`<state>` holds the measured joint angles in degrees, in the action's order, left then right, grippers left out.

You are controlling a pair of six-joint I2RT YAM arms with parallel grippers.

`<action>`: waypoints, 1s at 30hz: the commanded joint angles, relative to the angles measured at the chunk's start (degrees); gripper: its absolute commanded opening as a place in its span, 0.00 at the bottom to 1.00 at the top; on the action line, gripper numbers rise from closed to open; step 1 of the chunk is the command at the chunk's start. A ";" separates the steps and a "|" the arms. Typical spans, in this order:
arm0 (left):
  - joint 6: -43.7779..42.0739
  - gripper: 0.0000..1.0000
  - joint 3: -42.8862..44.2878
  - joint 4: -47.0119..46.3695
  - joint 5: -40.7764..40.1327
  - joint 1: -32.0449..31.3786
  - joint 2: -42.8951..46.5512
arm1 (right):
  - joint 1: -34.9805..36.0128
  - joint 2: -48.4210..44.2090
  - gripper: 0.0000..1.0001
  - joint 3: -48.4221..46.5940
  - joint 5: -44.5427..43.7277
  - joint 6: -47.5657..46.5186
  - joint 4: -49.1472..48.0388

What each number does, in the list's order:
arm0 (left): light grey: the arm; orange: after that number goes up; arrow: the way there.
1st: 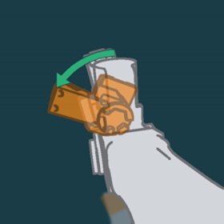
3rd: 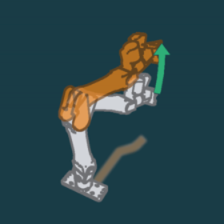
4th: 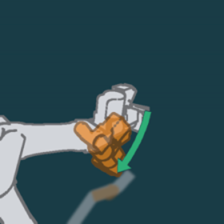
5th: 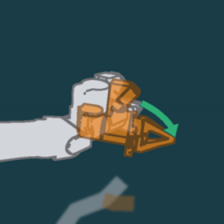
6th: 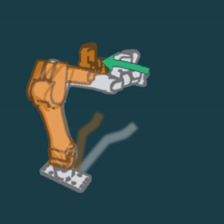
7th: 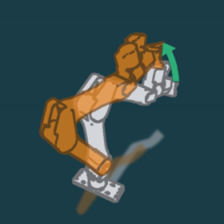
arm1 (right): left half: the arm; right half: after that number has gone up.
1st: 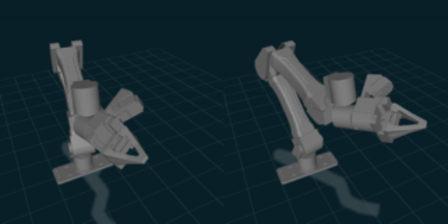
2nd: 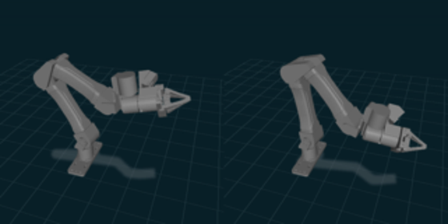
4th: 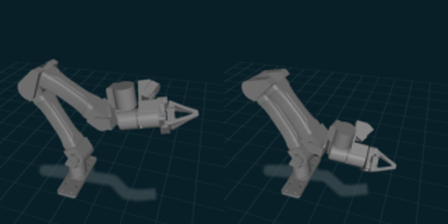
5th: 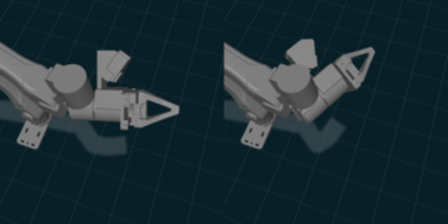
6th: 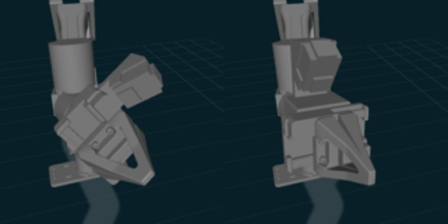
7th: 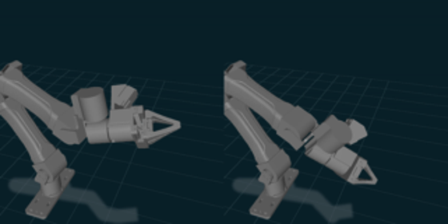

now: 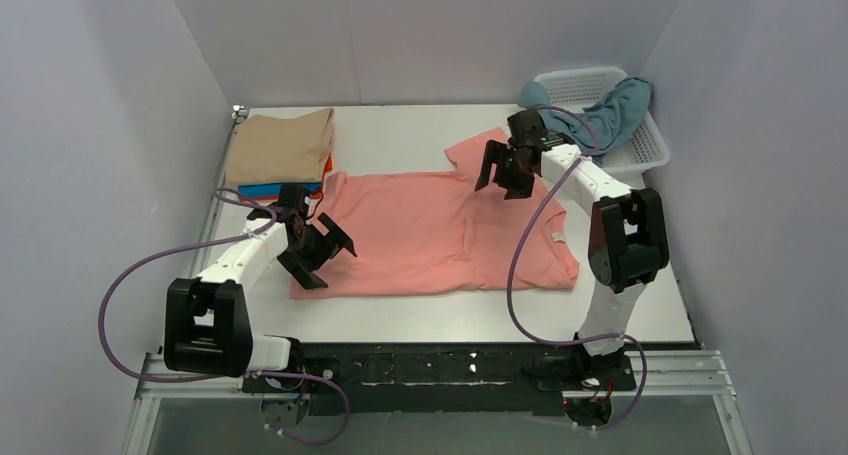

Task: Fold and stack the t-shirts
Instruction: Fold the flattened tshirt in 1/3 of the way

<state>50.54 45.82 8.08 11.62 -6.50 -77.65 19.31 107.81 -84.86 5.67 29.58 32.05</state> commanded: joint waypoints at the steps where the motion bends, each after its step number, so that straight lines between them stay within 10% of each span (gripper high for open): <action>1: -0.40 0.98 1.99 6.64 0.06 0.17 1.06 | 0.14 -8.32 0.85 7.05 -1.74 -0.86 5.38; 15: 0.13 0.98 8.03 -1.34 3.75 -3.20 -15.73 | -1.88 -9.37 0.85 25.69 4.16 3.54 -2.98; 30: 3.89 0.98 -9.35 1.42 2.88 -8.99 -0.94 | -10.11 -26.30 0.86 45.28 7.40 5.41 3.67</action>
<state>54.30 41.15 -2.37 18.00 -14.00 -81.84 10.41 83.42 -43.57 14.52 34.76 27.05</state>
